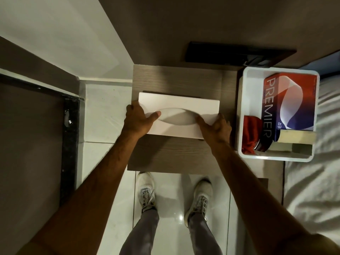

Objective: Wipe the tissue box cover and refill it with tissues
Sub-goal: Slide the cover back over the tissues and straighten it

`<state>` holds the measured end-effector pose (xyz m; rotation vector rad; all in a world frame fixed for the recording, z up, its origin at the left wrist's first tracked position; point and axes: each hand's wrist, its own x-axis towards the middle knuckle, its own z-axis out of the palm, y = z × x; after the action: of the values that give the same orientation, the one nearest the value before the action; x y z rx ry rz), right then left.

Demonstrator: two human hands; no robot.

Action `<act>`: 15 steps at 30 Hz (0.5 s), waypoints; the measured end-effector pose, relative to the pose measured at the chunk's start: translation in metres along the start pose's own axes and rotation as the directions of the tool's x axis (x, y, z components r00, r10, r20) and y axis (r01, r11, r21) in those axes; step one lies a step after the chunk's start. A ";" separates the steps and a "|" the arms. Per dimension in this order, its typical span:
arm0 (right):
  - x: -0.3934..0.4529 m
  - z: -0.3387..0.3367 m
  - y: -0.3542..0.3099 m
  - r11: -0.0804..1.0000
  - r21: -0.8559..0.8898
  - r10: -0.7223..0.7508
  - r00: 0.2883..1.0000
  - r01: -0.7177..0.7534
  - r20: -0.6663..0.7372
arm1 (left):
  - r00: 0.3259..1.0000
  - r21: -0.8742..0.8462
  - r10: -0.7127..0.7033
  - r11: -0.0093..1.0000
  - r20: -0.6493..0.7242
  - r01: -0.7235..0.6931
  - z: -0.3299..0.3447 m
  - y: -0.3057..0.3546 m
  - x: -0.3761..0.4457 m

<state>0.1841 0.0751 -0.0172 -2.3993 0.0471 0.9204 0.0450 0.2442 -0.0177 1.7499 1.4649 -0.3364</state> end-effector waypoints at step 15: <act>0.001 0.007 0.017 0.986 -0.139 -0.103 0.993 0.094 -0.057 | 0.978 -0.028 0.191 0.981 -0.085 -0.194 0.007 -0.029 -0.017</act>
<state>0.1768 0.0650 -0.0309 -2.5321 -0.1127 0.8246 0.0158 0.2276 -0.0225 1.8774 1.3351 -0.1374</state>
